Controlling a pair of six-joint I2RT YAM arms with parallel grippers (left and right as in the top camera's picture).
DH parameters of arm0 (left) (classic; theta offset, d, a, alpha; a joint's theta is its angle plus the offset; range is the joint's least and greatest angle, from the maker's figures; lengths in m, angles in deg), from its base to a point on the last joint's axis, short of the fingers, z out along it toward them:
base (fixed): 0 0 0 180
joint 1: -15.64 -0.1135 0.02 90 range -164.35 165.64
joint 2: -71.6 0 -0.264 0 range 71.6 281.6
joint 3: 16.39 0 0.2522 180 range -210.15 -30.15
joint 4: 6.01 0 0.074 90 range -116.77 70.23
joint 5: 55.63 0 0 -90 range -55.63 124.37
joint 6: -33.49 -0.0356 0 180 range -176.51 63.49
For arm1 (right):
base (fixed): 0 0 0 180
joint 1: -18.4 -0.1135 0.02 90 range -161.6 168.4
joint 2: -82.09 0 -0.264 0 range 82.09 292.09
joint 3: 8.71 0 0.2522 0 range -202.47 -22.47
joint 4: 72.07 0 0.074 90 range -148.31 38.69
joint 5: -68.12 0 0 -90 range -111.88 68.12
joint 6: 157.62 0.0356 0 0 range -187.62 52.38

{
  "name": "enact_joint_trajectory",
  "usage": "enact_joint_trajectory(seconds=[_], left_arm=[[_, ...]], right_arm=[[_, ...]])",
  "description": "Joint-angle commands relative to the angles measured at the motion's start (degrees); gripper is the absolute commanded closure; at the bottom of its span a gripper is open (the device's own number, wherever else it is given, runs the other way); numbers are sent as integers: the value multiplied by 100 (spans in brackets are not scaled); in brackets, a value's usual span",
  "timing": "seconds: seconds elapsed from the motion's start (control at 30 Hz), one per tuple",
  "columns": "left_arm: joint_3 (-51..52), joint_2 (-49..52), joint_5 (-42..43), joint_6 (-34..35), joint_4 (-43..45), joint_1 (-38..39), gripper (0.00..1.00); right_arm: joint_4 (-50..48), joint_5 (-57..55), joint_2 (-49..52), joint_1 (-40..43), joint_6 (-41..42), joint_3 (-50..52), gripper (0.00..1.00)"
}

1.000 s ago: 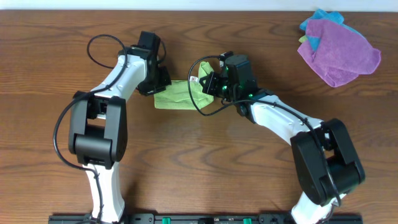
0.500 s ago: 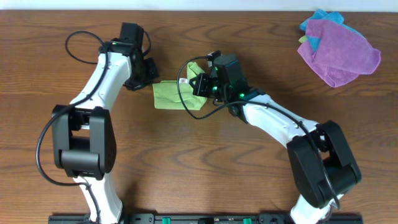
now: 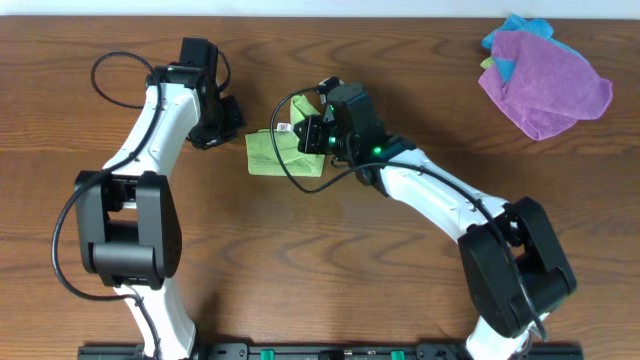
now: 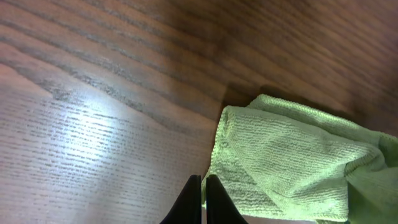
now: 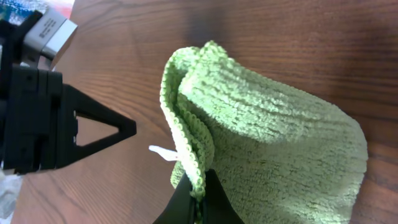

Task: Fold the cloth
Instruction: 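Move the right gripper's strip end leftward onto the left gripper's end, then release the right gripper and retract the right arm to rest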

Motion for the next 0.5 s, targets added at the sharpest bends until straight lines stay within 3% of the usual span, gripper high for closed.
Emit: enact_joint_trajectory(seconds=[0.0, 0.47], left_arm=[[-149, -256, -57, -140, -66, -24, 94], [-149, -651, -57, -203, -422, -546, 94]], right_arm=[[20, -17, 210, -98, -111, -319, 99], [662, 26, 1054, -551, -361, -1456, 99]])
